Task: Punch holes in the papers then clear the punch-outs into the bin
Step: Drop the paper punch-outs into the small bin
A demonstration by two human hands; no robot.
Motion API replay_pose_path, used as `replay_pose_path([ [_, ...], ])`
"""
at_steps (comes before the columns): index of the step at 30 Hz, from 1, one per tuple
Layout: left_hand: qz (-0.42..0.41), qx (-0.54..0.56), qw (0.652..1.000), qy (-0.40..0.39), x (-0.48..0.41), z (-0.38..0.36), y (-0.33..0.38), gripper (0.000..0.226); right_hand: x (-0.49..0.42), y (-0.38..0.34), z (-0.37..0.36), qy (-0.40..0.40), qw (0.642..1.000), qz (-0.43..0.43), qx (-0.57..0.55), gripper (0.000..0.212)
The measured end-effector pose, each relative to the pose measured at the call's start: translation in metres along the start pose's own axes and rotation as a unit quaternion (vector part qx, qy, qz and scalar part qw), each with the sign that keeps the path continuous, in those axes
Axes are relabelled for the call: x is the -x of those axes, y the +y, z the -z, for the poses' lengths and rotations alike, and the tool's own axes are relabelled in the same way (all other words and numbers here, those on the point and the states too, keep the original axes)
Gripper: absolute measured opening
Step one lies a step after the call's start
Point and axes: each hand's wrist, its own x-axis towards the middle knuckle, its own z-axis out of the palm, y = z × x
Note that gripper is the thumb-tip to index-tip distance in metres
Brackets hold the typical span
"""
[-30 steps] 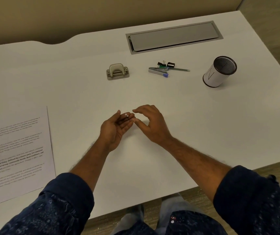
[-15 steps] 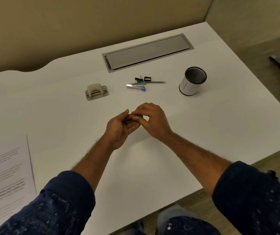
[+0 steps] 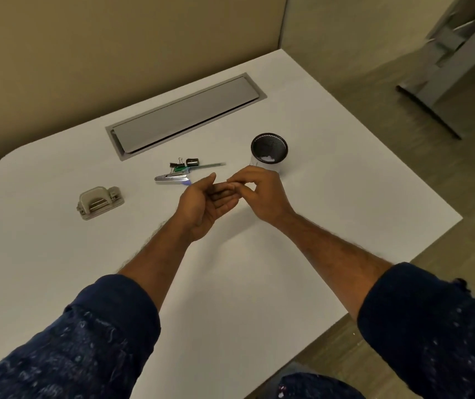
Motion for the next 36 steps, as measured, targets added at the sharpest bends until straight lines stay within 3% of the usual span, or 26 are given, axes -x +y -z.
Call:
replay_pose_path([
  [8, -0.007, -0.064, 0.998, -0.027, -0.053, -0.055, 0.015, 0.041, -0.033, 0.037, 0.042, 0.059, 0.995, -0.076, 0.010, 0.013],
  [11, -0.048, -0.146, 0.988, -0.007, -0.067, -0.071, 0.019, 0.035, -0.047, 0.048, 0.055, 0.055, 0.994, -0.094, 0.015, 0.012],
  [14, -0.112, -0.275, 0.954, 0.031, -0.081, -0.083, 0.029, 0.026, -0.061, 0.058, 0.066, 0.046, 0.991, -0.118, 0.039, 0.015],
  [18, -0.216, -0.470, 0.854, 0.059, -0.098, -0.089, 0.044, 0.024, -0.077, 0.070, 0.078, -0.007, 0.987, -0.101, 0.127, 0.022],
  [22, -0.243, -0.547, 0.798, 0.073, -0.104, -0.091, 0.052, 0.024, -0.086, 0.074, 0.083, -0.040, 0.971, -0.097, 0.213, 0.026],
  [28, -0.234, -0.607, 0.755, 0.081, -0.108, -0.088, 0.051, 0.026, -0.091, 0.075, 0.089, -0.058, 0.962, -0.101, 0.249, 0.021],
  [36, -0.225, -0.604, 0.761, 0.080, -0.108, -0.087, 0.052, 0.028, -0.092, 0.069, 0.092, -0.092, 0.953, -0.084, 0.276, 0.027],
])
